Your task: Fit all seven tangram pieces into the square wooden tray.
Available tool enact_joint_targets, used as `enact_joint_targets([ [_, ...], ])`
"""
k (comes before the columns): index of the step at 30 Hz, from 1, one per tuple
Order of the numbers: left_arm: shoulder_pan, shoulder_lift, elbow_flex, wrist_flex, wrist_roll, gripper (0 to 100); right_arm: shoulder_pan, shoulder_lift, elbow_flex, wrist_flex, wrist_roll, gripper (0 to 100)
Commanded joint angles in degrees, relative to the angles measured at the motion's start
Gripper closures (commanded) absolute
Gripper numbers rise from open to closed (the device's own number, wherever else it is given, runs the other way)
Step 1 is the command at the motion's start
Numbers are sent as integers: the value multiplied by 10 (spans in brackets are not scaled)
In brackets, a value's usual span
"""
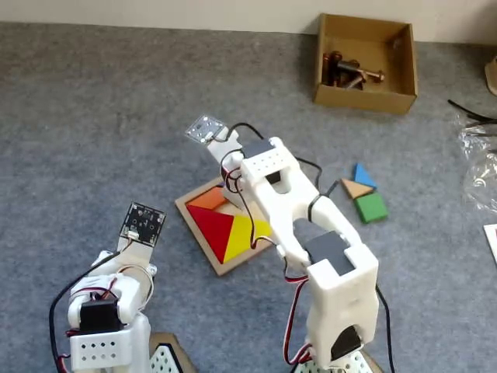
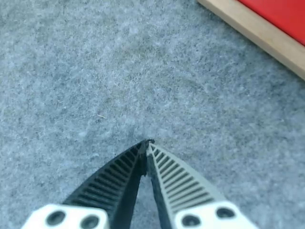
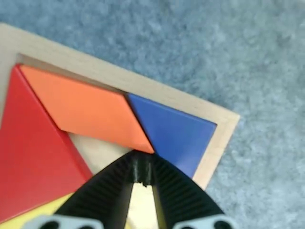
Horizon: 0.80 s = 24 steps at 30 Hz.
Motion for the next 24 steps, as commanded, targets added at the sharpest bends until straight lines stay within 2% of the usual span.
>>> enact_joint_targets([
  [1,-2,-5,12,4,6,986,-7,-14,-34,22,-6,991],
  [13,-2,-5,12,4,6,986,-8,-109,-28,29,-6,991],
  [20,-2,-5,12,4,6,986,-1,-174,-32,139,-6,991],
  [24,-2,-5,12,4,6,986,45,-217,-29,164,-6,991],
])
